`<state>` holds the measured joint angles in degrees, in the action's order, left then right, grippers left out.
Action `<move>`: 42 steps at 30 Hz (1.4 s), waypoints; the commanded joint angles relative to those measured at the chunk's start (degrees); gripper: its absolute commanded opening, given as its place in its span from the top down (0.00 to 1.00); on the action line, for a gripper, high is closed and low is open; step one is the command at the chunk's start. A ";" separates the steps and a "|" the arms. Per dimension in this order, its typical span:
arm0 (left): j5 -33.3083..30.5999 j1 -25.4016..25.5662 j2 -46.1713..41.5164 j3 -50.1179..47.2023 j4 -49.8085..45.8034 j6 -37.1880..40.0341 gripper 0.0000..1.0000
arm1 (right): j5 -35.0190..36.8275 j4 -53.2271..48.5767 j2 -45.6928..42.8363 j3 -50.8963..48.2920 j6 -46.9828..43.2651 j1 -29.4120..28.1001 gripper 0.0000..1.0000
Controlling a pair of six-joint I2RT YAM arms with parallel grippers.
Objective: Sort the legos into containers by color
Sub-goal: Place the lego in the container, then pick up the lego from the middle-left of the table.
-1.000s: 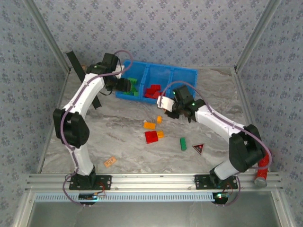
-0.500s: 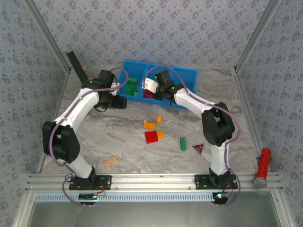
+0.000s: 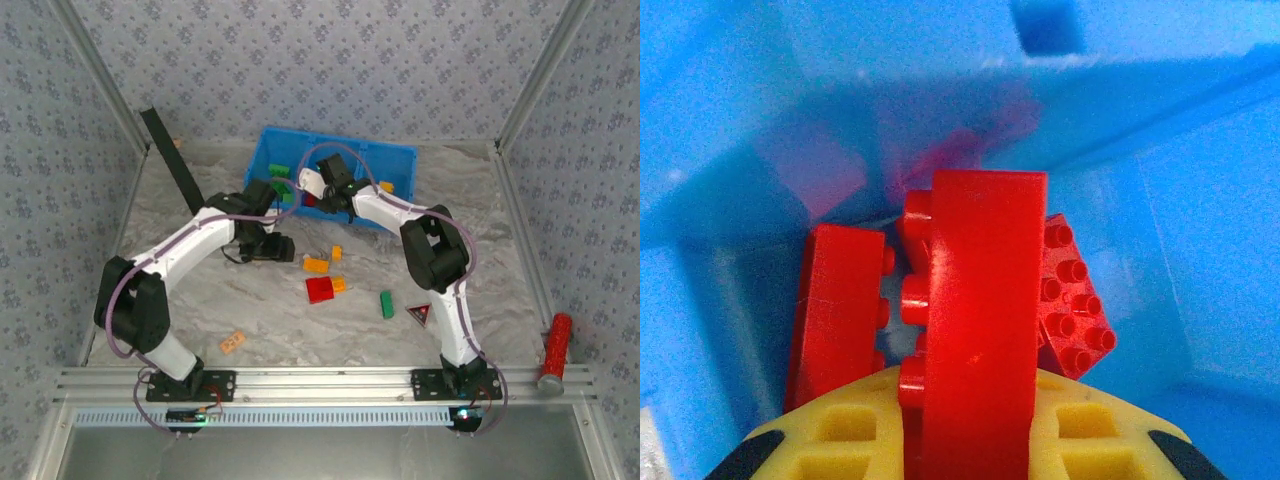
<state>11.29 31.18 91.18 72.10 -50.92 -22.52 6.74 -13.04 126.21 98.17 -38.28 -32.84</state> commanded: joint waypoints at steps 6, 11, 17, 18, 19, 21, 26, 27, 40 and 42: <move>0.95 7.44 2.51 3.85 0.20 -5.61 0.31 | 1.26 1.35 1.66 2.38 1.90 0.21 0.63; -1.53 11.89 4.88 7.32 -0.78 -6.39 0.31 | 0.92 1.78 0.55 1.70 2.13 0.49 0.52; -1.95 17.34 9.68 14.56 -3.09 -5.42 0.30 | 0.55 1.96 -3.87 -0.28 3.05 0.67 0.47; -1.97 18.45 10.62 16.04 -3.44 -4.81 0.31 | 0.54 1.95 -4.75 -0.79 3.32 0.74 0.46; -1.97 19.64 11.96 17.79 -4.22 -4.36 0.31 | 0.55 1.96 -5.85 -1.34 3.79 0.91 0.45; -2.10 21.96 14.81 21.74 -6.38 -3.72 0.31 | 0.60 1.55 -7.83 -2.33 4.87 1.24 0.43; -2.68 27.74 21.43 29.84 -8.76 -4.24 0.31 | -0.14 0.69 -13.58 -5.36 7.74 2.16 0.38; -2.65 28.79 22.96 31.34 -8.84 -4.60 0.31 | -0.53 0.49 -14.73 -5.98 8.30 2.37 0.37; -2.15 34.87 38.28 45.78 -9.87 -7.87 0.31 | -3.14 1.88 -26.67 -15.41 13.00 4.89 0.30; -2.06 35.17 39.93 47.17 -10.17 -8.15 0.31 | -3.70 2.03 -28.67 -17.04 14.08 5.90 0.29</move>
<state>8.58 66.35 129.47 116.25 -58.78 -29.71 4.19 -11.55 101.56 82.74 -27.29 -28.18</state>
